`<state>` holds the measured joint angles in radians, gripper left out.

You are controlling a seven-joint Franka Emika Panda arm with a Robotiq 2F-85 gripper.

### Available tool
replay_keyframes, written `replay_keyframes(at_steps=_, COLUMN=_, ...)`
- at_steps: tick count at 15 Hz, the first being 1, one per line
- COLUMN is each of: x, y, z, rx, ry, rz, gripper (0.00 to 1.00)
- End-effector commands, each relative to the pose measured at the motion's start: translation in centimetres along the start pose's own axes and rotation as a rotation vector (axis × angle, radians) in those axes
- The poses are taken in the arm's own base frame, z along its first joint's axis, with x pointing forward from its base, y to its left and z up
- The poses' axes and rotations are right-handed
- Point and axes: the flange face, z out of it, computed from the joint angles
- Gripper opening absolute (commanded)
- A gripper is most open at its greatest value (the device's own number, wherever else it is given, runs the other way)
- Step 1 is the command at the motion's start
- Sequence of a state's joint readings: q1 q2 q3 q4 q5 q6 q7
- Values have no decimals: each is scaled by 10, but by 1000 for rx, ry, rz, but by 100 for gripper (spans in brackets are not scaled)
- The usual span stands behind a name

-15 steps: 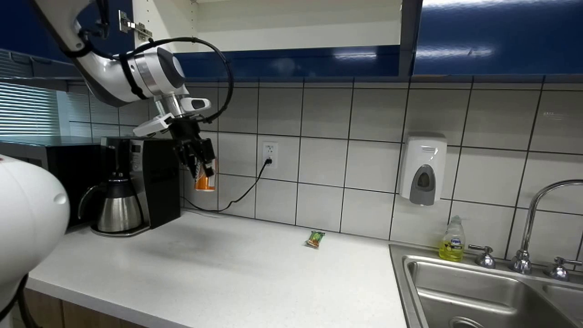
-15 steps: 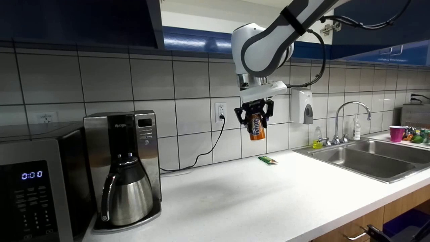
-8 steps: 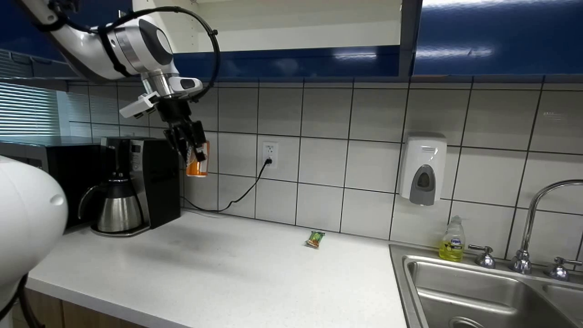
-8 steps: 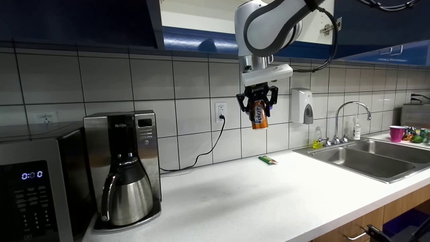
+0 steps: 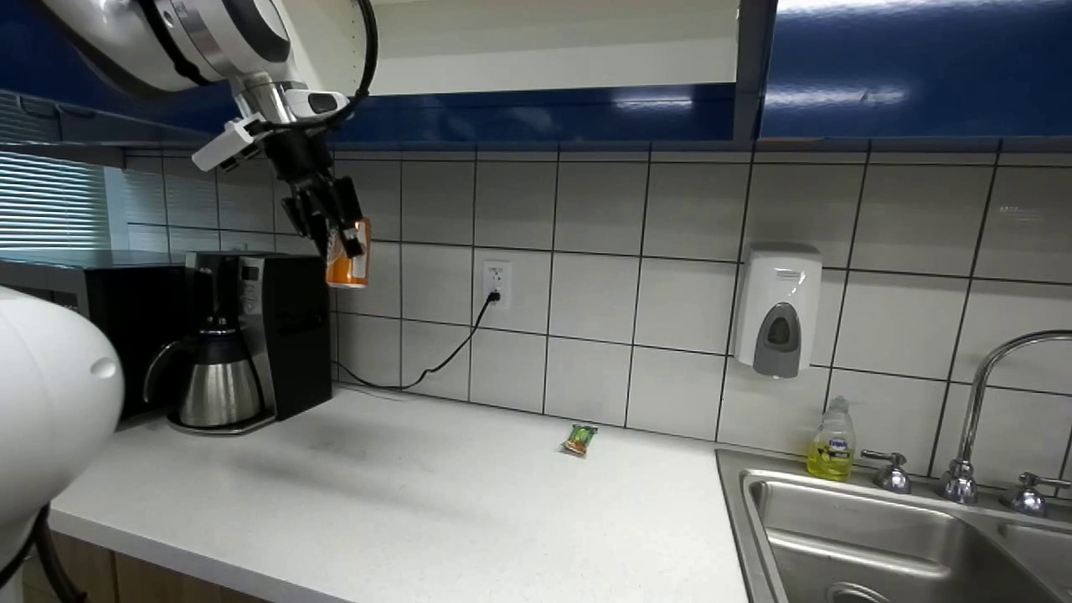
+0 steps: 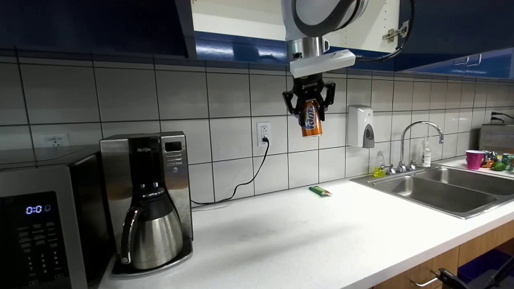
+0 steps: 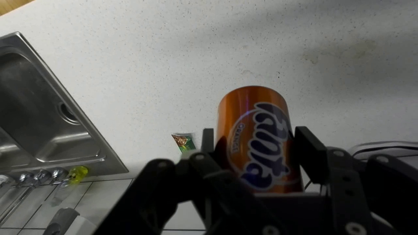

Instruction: Put the orange can in the open upper cabinet.

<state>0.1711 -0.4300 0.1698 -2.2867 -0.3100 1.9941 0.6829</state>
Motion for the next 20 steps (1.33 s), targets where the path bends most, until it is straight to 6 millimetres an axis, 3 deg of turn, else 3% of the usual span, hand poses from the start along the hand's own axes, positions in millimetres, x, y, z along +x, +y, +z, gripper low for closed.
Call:
replay_keyframes(at_steps=1, x=4, y=11, z=-36, rx=-5, ry=-1, rz=-12, gripper=38)
replay_keyframes(at_steps=12, x=-9, y=56, z=-100, rx=-55, ry=-75, rz=20, gripper=38)
replay_keyframes(at_steps=20, x=-2, y=75, z=-137, rx=-53, ry=-65, rz=54, gripper=38)
